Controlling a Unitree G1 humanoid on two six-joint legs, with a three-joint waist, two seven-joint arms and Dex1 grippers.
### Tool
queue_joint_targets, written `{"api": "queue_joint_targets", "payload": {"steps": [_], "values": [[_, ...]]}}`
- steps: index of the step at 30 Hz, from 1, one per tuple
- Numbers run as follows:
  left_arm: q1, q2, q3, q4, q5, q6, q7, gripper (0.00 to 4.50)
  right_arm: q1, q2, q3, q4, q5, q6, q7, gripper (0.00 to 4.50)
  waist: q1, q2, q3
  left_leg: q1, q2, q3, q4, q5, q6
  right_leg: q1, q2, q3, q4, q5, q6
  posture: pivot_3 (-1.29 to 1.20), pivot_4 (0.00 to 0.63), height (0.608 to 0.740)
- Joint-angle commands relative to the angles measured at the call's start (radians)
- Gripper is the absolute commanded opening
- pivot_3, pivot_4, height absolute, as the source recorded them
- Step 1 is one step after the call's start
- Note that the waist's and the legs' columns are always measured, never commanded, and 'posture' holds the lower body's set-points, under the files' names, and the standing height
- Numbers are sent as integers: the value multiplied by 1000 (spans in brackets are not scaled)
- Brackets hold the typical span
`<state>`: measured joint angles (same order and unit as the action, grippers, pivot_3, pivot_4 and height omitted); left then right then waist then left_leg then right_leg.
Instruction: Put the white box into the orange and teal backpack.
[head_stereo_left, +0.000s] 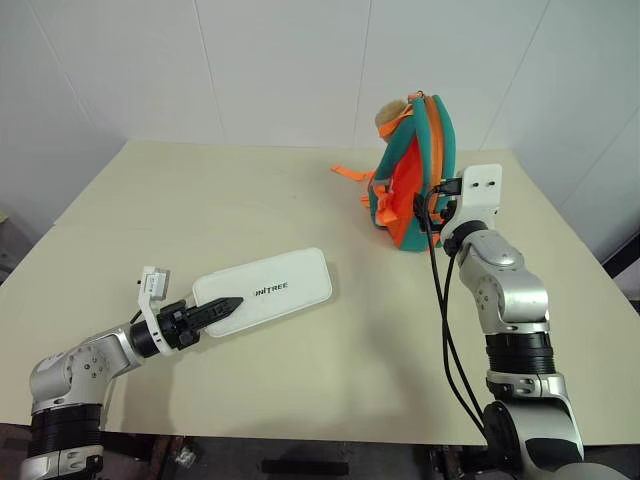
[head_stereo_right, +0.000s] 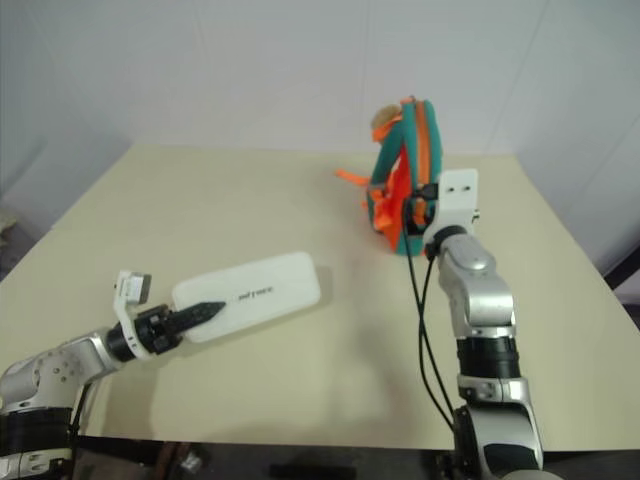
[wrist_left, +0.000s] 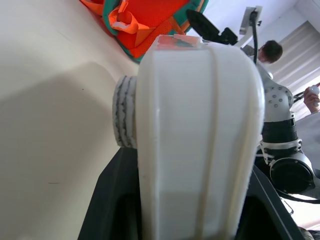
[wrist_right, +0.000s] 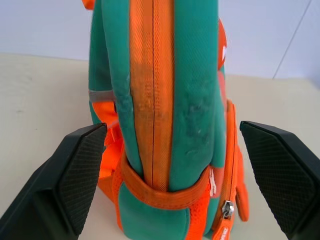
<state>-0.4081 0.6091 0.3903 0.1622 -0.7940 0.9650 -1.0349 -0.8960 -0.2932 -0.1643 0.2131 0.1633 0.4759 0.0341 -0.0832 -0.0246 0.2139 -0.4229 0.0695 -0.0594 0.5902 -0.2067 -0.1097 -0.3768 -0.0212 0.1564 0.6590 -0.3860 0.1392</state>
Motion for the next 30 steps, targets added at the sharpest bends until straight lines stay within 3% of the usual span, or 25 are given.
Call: {"api": "queue_joint_targets", "payload": {"steps": [1,3,6,11,17,22,30], "values": [[16,0,31,-52,-42,-25,4,1314,-64,26,-15,91,-17,-126,-24,4500,-3,0,0,0,0,0,0,0,0,0,0,0,0,0,0,0,150,740],[19,-4,28,-53,-46,-29,8,1314,-89,39,-16,148,-20,-175,-33,4500,-7,0,0,0,0,0,0,0,0,0,0,0,1,0,0,0,150,740],[19,-14,20,-55,-49,-35,16,1314,-125,51,-21,246,-25,-254,-51,3904,-7,0,0,1,0,0,0,0,0,0,0,0,1,0,0,0,150,740],[15,-23,14,-56,-54,-42,26,1314,-159,56,-18,346,-31,-337,-53,2112,-7,0,0,0,0,0,0,0,0,0,0,0,1,0,0,0,150,740],[23,-24,12,-55,-57,-50,31,1314,-144,47,-13,332,-19,-355,-13,139,-9,0,0,1,0,0,1,1,0,0,0,0,3,0,0,0,150,740],[19,-30,4,-42,-53,-63,29,1314,-63,-5,-15,141,32,-207,87,8,-8,0,0,0,0,0,0,1,-1,0,0,0,2,0,0,0,150,740],[-5,-35,-26,13,-34,-93,8,1314,112,-192,-51,-282,166,174,234,8,3,0,0,0,-1,0,0,1,-1,0,-1,-3,1,0,0,0,150,740]]}}
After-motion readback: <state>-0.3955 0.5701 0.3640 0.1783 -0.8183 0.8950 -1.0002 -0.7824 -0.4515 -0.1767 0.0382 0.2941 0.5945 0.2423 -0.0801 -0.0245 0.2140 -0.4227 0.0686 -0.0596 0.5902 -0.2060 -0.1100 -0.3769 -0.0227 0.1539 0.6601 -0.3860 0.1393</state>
